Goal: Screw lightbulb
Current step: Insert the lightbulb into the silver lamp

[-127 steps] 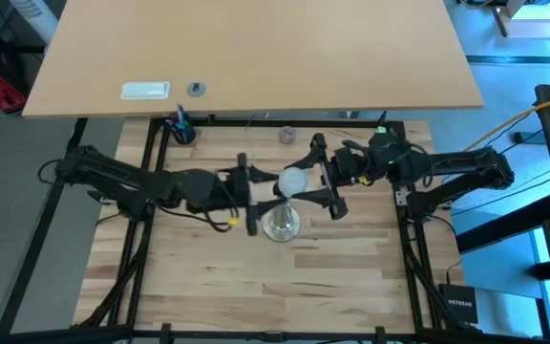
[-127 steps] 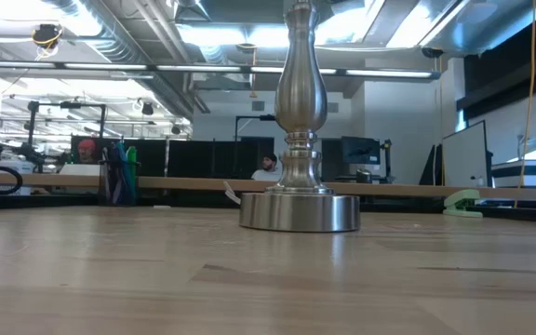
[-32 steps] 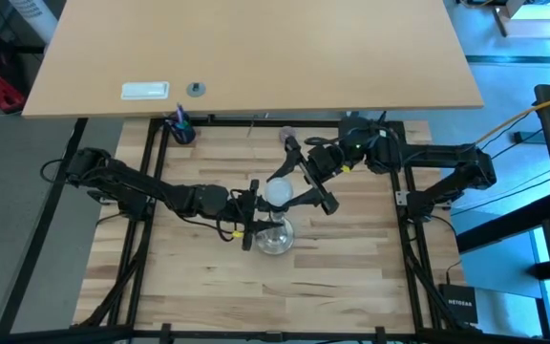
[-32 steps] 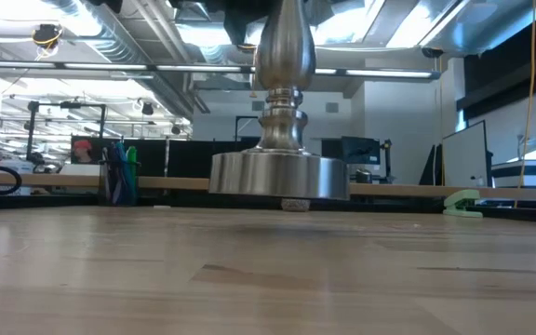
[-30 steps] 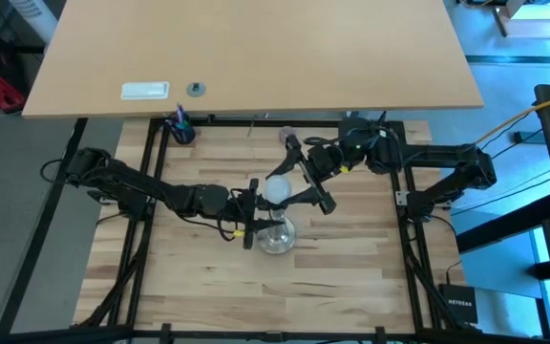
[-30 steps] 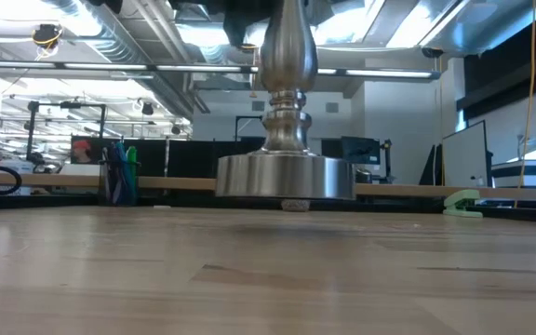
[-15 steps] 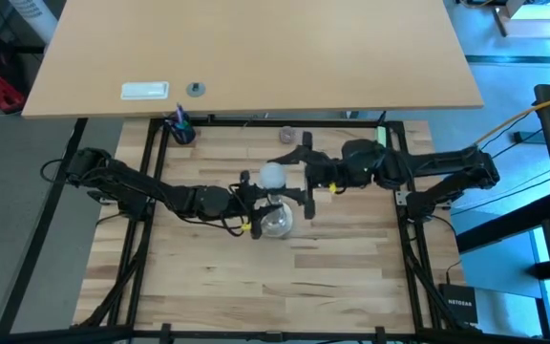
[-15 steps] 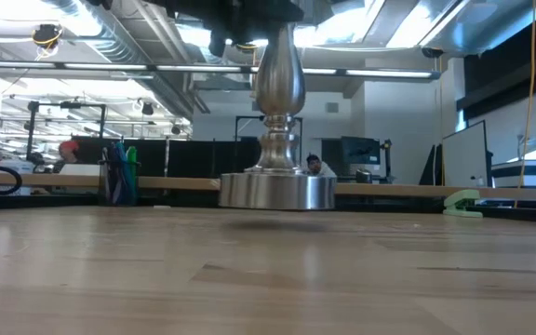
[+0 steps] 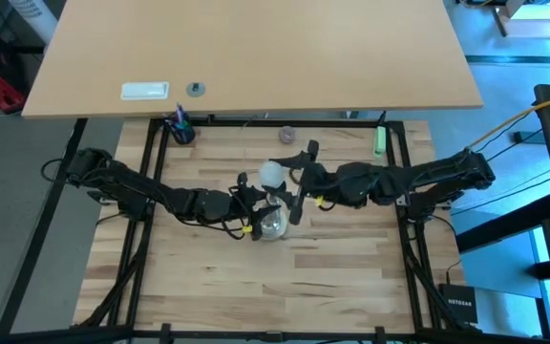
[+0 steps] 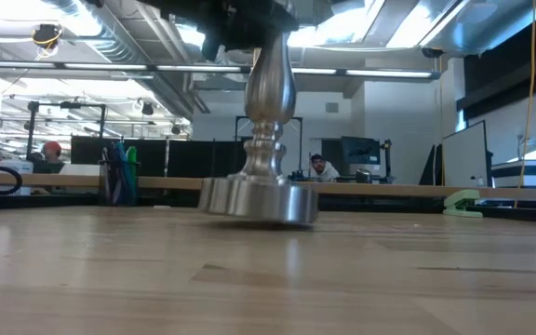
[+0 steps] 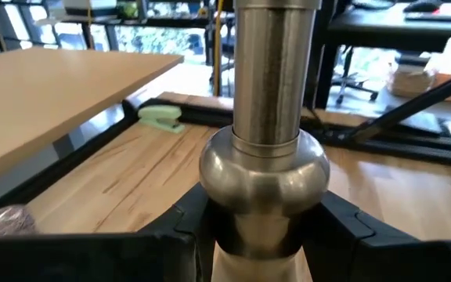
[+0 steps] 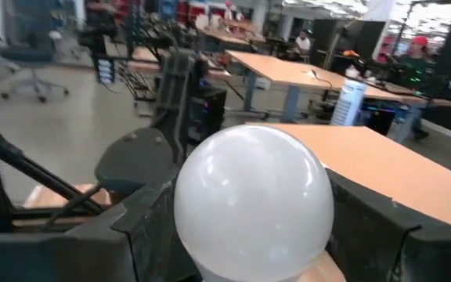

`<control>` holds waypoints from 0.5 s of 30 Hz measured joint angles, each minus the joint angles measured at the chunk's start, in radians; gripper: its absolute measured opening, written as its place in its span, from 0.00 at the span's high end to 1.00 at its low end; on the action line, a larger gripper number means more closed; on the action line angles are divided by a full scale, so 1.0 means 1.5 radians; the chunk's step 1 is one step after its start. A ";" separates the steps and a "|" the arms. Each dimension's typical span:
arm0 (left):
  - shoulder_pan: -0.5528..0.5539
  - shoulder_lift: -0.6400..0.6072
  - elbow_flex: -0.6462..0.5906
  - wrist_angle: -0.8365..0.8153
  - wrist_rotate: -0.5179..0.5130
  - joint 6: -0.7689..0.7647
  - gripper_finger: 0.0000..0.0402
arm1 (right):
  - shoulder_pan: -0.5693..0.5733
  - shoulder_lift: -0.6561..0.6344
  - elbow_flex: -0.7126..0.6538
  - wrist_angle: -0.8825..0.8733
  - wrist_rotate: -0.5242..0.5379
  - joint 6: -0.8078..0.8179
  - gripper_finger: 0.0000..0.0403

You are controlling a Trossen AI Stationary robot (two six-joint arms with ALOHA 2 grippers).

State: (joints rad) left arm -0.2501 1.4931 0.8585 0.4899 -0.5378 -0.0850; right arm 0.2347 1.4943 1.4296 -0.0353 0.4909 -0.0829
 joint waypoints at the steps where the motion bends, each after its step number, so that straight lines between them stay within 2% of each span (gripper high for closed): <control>1: -0.003 0.000 0.000 0.006 0.001 0.004 0.69 | 0.002 -0.006 0.000 0.007 -0.018 0.000 0.32; 8: -0.024 0.000 0.000 0.053 0.015 0.064 0.69 | 0.000 -0.042 -0.002 0.011 -0.176 -0.001 0.32; 15: -0.037 0.000 0.000 0.079 0.025 0.085 0.69 | 0.000 -0.044 0.000 0.017 -0.208 0.000 0.32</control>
State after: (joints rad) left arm -0.3061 1.4929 0.8589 0.6090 -0.5001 0.0418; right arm 0.2348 1.4284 1.4296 -0.0093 0.1783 -0.0830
